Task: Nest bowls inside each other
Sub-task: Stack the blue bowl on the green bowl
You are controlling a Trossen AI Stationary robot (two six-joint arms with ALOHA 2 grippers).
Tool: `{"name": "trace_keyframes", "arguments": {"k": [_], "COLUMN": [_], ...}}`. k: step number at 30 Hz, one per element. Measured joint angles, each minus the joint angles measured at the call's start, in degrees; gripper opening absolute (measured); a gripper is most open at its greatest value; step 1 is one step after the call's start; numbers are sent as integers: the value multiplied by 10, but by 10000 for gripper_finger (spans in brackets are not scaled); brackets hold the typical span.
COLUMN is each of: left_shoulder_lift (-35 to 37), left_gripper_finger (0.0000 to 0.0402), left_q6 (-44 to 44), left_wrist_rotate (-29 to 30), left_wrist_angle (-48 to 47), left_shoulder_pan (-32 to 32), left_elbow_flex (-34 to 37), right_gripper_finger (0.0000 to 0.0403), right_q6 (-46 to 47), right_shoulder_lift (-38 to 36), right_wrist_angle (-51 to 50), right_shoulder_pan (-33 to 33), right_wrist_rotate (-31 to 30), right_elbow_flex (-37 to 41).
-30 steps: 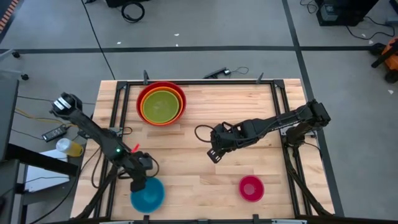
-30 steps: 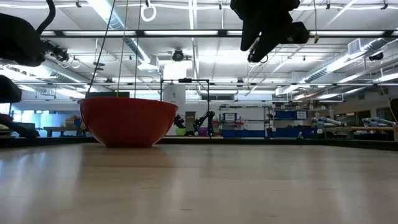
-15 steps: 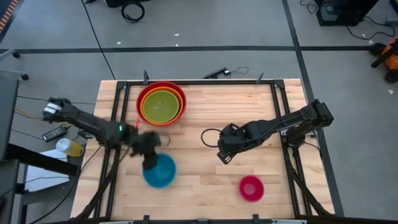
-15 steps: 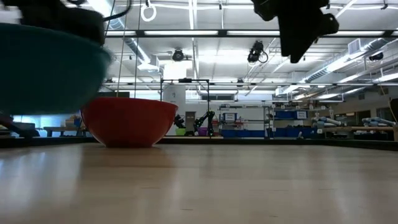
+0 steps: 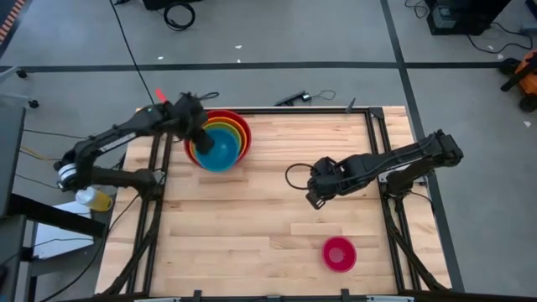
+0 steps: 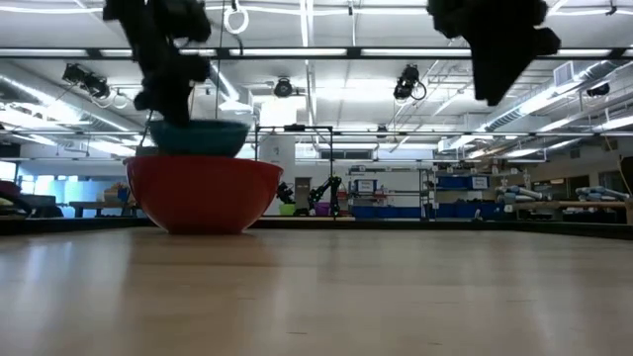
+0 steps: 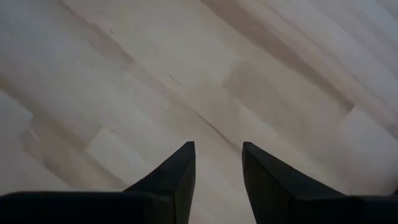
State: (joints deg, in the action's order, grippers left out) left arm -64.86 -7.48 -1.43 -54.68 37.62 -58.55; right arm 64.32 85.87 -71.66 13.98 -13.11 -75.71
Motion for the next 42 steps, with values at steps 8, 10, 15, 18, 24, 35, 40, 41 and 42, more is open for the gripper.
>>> {"name": "trace_keyframes", "arguments": {"k": [8, 10, 15, 18, 24, 35, 40, 41, 42], "left_shoulder_lift": [-82, -98, -122, -121, -89, -31, -43, -50, -58], "left_gripper_finger": [29, 41, 83, 115, 175, 225, 205, 201, 197], "left_q6": [39, 38, 39, 39, 51, 55, 92, 95, 95], "left_wrist_rotate": [-32, -19, 2, 2, 18, 2, 1, 1, 1], "left_wrist_angle": [69, 89, 107, 104, 52, 10, 11, 17, 23], "left_shoulder_pan": [84, 89, 88, 88, 89, 82, 77, 77, 77], "left_elbow_flex": [35, 35, 35, 34, -8, -65, -28, -16, -4], "right_gripper_finger": [138, 138, 139, 141, 160, 233, 223, 218, 212], "right_q6": [94, 106, 116, 114, 97, 96, 99, 97, 96], "right_shoulder_lift": [-72, -84, -94, -92, -77, 39, 87, 94, 100], "right_wrist_angle": [34, 34, 34, 42, 87, 112, 117, 120, 123], "right_shoulder_pan": [34, 43, 71, 96, 153, 209, 208, 208, 208], "right_wrist_rotate": [34, 48, 101, 128, 174, 202, 200, 201, 202], "right_elbow_flex": [88, 97, 106, 107, 107, 107, 107, 107, 107]}}
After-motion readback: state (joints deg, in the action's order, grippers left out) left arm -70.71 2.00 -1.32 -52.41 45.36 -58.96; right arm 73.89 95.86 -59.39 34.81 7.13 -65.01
